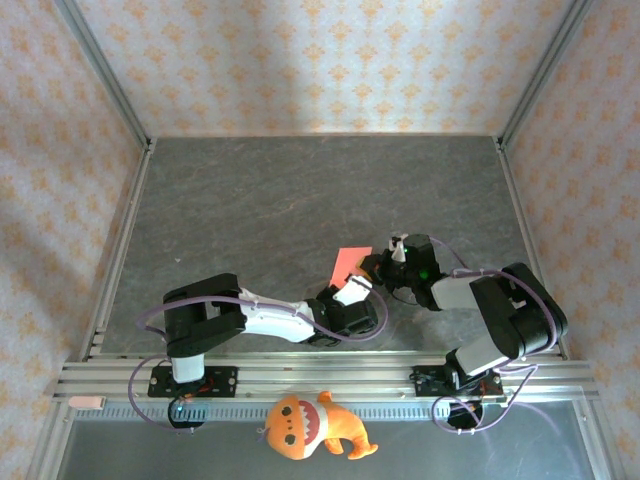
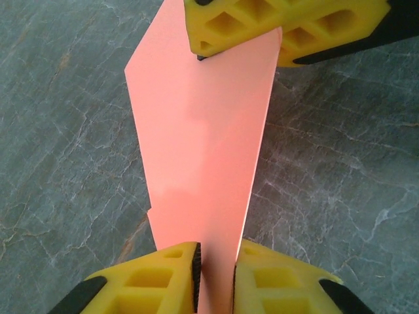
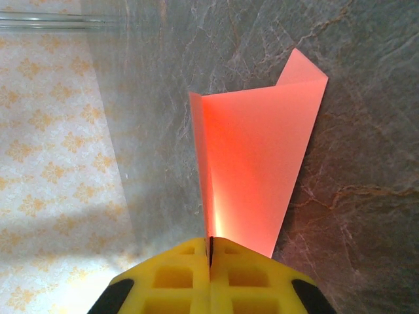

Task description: Fold a paper plane with a square sheet of paper (pick it up from the middle)

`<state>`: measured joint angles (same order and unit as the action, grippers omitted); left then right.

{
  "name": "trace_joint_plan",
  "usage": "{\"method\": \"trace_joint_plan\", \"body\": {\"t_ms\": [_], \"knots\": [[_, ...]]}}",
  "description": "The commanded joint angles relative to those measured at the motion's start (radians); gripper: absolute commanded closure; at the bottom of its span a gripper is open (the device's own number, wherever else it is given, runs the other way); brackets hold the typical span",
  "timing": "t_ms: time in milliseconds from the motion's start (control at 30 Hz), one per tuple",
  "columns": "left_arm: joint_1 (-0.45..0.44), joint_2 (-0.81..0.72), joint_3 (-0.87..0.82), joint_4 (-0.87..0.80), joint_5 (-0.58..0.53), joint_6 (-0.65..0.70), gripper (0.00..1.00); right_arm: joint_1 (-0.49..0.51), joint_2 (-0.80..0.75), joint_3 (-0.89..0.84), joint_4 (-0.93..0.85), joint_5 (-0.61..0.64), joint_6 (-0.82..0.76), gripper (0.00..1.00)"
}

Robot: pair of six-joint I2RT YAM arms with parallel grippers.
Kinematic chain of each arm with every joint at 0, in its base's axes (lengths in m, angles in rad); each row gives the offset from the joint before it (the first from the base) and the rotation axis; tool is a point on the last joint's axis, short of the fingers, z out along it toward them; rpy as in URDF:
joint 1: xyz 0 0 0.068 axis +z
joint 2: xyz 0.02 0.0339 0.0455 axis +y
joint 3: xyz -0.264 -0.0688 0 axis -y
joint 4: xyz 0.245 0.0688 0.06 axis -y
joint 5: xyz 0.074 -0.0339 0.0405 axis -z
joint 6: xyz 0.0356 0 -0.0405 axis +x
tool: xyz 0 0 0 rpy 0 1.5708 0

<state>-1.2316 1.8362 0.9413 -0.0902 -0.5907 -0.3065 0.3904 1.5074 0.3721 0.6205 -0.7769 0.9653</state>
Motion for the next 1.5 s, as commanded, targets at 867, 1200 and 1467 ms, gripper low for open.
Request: {"method": "trace_joint_plan", "body": {"t_ms": [867, 1200, 1467], "knots": [[0.219, -0.206, -0.249, 0.311, 0.53, -0.097, 1.0, -0.069, -0.313, 0.098, -0.524, 0.299, -0.228, 0.61], [0.275, -0.169, -0.277, 0.365, 0.666, -0.112, 1.0, -0.069, -0.379, 0.059, -0.528, 0.311, -0.22, 0.6], [0.318, -0.149, -0.312, 0.443, 0.776, -0.154, 1.0, -0.068, -0.395, 0.05, -0.528, 0.308, -0.22, 0.6]]}}
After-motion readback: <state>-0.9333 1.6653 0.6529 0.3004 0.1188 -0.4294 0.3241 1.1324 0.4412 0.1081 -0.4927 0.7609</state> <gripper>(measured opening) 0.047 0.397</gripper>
